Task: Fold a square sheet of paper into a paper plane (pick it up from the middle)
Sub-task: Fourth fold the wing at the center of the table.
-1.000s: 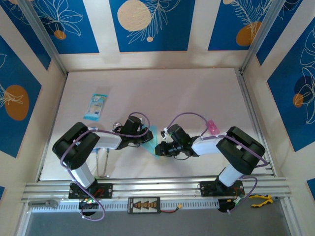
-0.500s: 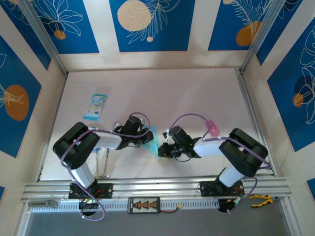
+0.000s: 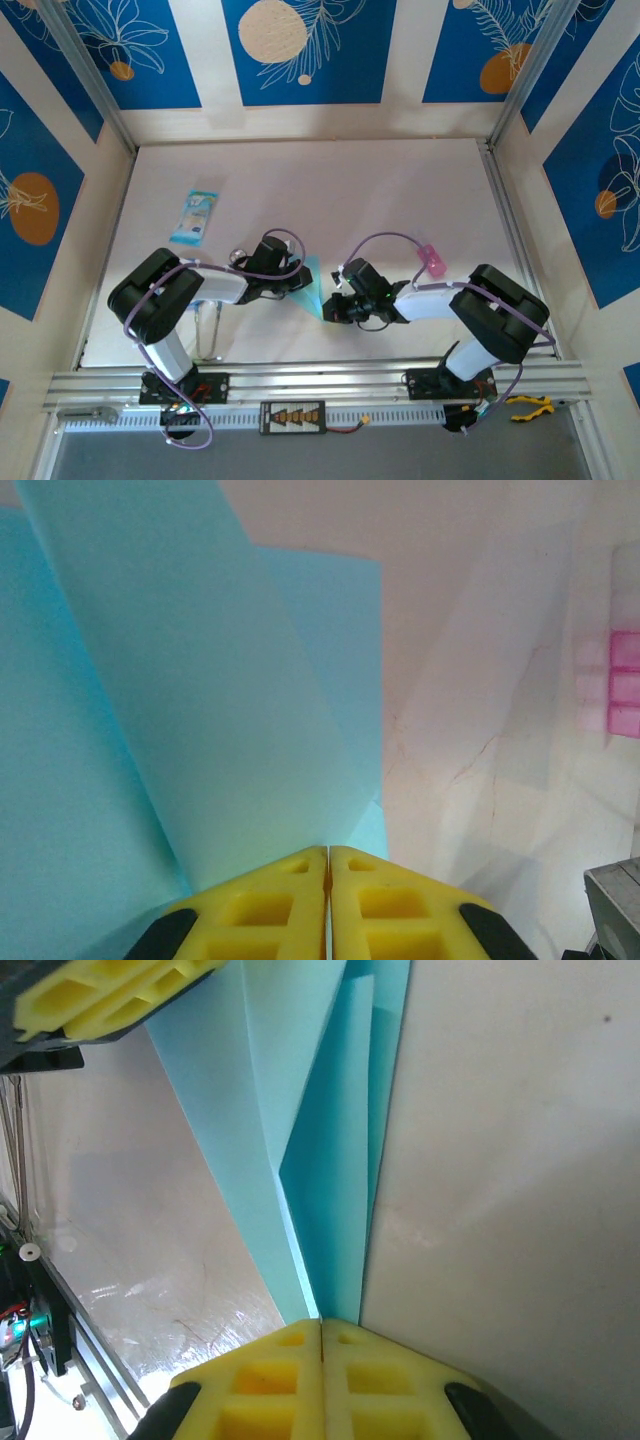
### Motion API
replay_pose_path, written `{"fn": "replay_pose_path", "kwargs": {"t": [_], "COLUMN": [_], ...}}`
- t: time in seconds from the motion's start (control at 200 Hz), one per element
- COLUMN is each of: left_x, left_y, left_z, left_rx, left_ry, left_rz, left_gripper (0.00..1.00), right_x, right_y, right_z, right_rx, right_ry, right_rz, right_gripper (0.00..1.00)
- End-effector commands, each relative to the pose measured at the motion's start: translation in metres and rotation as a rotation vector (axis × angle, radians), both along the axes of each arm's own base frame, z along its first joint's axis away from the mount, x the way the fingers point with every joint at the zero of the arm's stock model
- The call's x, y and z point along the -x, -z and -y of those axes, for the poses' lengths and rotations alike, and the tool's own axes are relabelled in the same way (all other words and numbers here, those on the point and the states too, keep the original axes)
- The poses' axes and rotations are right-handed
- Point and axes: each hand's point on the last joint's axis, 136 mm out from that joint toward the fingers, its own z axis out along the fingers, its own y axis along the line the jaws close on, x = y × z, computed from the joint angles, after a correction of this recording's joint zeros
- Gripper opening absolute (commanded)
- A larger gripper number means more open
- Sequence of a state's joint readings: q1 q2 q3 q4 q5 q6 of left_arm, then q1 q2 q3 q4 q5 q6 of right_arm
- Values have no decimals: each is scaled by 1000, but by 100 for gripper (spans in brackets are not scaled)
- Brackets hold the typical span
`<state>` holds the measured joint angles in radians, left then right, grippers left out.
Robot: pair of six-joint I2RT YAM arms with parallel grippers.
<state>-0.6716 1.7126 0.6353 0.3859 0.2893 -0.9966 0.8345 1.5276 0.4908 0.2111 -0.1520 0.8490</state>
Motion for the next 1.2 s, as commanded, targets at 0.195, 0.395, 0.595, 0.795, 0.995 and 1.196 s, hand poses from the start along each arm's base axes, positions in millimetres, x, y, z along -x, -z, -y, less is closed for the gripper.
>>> {"fn": "replay_pose_path", "kwargs": {"t": [0.195, 0.395, 0.595, 0.795, 0.995, 1.196], "left_x": [10, 10, 10, 11, 12, 12], "left_y": [24, 24, 24, 25, 26, 26], "left_z": [-11, -12, -12, -13, -14, -14], "left_rx": [-58, -57, -55, -52, -52, -48], "left_ry": [-17, -20, -25, -30, -34, -34], "left_rz": [-70, -70, -71, -73, -74, -75], "left_gripper": [9, 10, 9, 9, 9, 9], "right_x": [29, 32, 36, 34, 22, 7], "right_y": [21, 25, 28, 15, -17, -44], "right_z": [25, 31, 30, 25, 16, 5], "right_rx": [113, 152, 157, 106, 41, -32], "right_ry": [-16, -20, -39, -29, -29, -32], "right_rz": [-83, -82, -93, -71, -3, 42], "right_gripper": [13, 15, 5, 6, 13, 19]}}
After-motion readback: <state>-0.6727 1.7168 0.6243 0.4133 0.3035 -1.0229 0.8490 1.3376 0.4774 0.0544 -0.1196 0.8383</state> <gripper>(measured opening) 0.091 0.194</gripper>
